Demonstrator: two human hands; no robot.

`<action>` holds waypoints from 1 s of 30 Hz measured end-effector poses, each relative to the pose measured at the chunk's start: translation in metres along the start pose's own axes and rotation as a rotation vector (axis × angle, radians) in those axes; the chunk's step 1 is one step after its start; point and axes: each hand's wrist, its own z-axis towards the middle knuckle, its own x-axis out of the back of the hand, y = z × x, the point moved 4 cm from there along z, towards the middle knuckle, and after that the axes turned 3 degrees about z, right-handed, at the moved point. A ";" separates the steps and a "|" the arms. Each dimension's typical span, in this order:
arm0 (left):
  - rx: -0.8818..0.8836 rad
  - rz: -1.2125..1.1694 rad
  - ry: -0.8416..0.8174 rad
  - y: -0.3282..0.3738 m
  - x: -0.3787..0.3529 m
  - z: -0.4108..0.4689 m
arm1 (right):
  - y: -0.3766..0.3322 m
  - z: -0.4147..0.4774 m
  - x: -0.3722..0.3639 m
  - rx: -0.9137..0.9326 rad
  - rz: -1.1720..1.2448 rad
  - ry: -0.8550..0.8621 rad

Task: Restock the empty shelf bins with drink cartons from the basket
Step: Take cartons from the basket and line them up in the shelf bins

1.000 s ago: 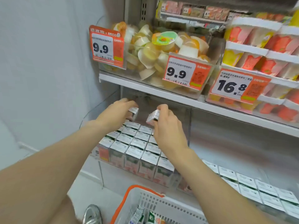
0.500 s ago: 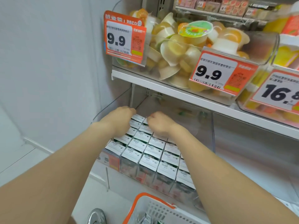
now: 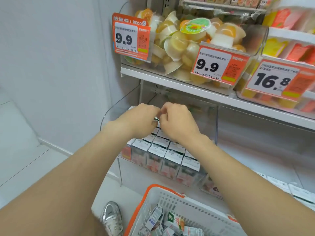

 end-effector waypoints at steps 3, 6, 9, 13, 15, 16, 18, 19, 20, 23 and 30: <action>-0.059 -0.027 -0.026 0.039 0.008 -0.034 | -0.016 -0.060 0.025 0.099 -0.212 -0.058; -0.077 -0.144 -0.230 0.071 0.003 -0.069 | -0.017 -0.124 0.042 0.141 -0.293 -0.158; -0.087 -0.165 -0.511 0.094 -0.025 -0.092 | 0.001 -0.186 0.037 0.189 -0.308 -0.403; -0.033 -0.017 -0.744 0.119 -0.101 -0.114 | 0.042 -0.254 0.012 0.138 -0.341 -0.717; -0.013 0.093 -0.866 0.134 -0.145 -0.128 | 0.063 -0.276 -0.001 0.058 -0.285 -0.844; -0.002 0.145 -0.902 0.139 -0.167 -0.134 | 0.071 -0.284 -0.006 0.021 -0.248 -0.906; 0.005 0.224 -0.940 0.141 -0.207 -0.145 | 0.086 -0.296 -0.017 -0.025 -0.225 -1.012; 0.006 0.250 -0.939 0.139 -0.224 -0.149 | 0.092 -0.299 -0.023 -0.037 -0.244 -1.040; 0.014 0.263 -0.928 0.136 -0.240 -0.154 | 0.097 -0.301 -0.027 -0.046 -0.270 -1.053; 0.080 0.308 -0.868 0.124 -0.279 -0.170 | 0.103 -0.296 -0.035 -0.064 -0.250 -1.038; 0.235 0.298 -0.686 0.114 -0.349 -0.178 | 0.112 -0.263 -0.059 -0.014 -0.261 -0.995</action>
